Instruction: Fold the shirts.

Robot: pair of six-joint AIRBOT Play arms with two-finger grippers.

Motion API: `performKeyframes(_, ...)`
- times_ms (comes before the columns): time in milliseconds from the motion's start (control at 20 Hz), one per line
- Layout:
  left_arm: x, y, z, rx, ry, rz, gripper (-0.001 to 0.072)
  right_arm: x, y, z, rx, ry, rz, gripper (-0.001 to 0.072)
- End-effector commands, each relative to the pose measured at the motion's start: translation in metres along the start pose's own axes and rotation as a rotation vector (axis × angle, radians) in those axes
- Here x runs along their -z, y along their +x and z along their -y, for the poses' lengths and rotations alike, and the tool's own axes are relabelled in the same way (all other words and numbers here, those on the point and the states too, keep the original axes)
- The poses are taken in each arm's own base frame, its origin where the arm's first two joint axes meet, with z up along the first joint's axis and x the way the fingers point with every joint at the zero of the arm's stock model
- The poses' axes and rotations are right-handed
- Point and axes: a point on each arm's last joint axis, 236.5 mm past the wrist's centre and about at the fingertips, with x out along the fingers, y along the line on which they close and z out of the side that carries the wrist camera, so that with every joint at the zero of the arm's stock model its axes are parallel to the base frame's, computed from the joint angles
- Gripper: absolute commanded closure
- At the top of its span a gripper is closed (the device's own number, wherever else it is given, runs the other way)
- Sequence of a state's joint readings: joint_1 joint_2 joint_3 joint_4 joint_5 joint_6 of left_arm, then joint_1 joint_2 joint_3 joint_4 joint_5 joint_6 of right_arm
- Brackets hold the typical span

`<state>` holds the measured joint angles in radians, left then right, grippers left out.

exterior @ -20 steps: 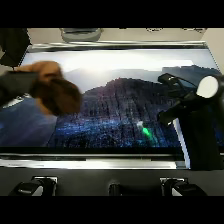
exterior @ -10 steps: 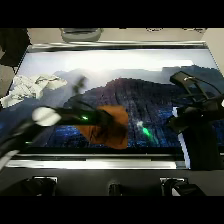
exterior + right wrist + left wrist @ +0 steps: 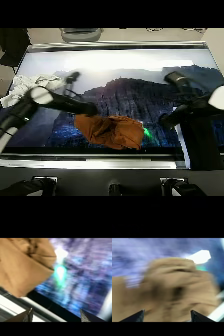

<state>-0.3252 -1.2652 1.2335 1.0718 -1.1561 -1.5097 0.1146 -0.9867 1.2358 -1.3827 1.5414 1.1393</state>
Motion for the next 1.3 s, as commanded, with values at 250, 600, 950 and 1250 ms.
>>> performKeyframes(250, 0.114, 0.035, -0.126, -0.072, -0.431, -0.2, 0.0004, 0.038, 0.121, -0.078, -0.436, 0.086, -0.12, 0.0005)
performKeyframes(600, 0.095, 0.089, -0.095, 0.012, -0.481, -0.116, 0.0129, 0.056, 0.152, -0.108, -0.457, 0.053, -0.145, 0.0004)
performKeyframes(950, 0.088, 0.103, -0.098, -0.002, -0.489, -0.091, 0.067, 0.048, 0.18, -0.087, -0.278, 0.061, -0.132, 0.0659)
performKeyframes(1250, -0.061, -0.053, -0.07, 0.022, -0.219, 0.409, 0.0673, -0.021, 0.065, -0.014, 0.114, -0.184, 0.149, 0.0662)
